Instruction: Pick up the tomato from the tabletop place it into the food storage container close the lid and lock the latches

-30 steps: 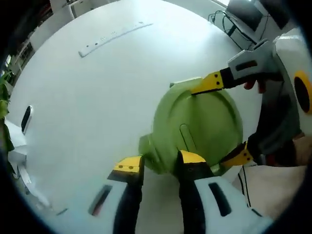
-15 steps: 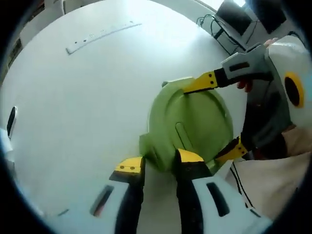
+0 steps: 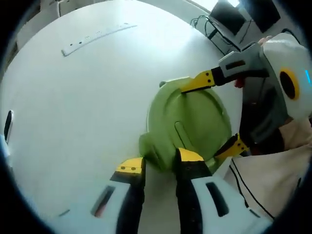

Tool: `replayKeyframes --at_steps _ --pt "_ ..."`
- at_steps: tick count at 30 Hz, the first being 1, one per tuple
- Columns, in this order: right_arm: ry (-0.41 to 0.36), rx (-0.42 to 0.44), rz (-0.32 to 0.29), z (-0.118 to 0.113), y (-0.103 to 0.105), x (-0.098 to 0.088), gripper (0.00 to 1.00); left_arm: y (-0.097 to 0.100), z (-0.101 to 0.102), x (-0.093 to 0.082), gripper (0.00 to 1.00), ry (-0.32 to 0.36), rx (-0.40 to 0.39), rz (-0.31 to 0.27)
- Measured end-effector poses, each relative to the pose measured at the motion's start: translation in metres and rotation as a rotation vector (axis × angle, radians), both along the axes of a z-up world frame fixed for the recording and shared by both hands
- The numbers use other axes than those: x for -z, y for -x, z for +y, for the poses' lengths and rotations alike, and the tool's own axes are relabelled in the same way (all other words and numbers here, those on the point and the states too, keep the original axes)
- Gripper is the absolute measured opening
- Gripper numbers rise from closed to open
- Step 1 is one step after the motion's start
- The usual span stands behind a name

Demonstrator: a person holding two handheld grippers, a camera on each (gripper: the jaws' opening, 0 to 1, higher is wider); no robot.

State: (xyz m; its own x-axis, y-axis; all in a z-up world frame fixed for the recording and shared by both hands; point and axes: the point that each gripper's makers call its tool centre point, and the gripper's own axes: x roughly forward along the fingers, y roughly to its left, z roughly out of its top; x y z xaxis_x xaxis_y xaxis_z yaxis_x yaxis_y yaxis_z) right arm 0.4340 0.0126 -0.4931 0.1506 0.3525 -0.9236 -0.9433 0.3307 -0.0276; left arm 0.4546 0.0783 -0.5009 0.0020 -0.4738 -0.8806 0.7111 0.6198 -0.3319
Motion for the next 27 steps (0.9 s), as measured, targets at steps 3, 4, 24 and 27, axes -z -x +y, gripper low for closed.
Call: replayKeyframes --at_steps 3,4,24,27 --pt "-0.008 0.004 -0.003 0.0 0.0 0.0 0.63 0.0 0.0 0.001 0.16 -0.005 0.005 0.017" --pt "-0.012 0.004 -0.004 0.0 -0.001 0.0 0.63 0.002 0.001 0.001 0.16 -0.005 0.024 0.019" --pt "-0.005 0.011 0.001 -0.003 -0.002 0.001 0.63 0.003 -0.005 0.004 0.11 0.15 -0.01 0.099" --pt "0.005 0.006 0.004 -0.003 -0.002 0.001 0.62 0.006 -0.01 0.008 0.09 0.264 -0.055 0.164"
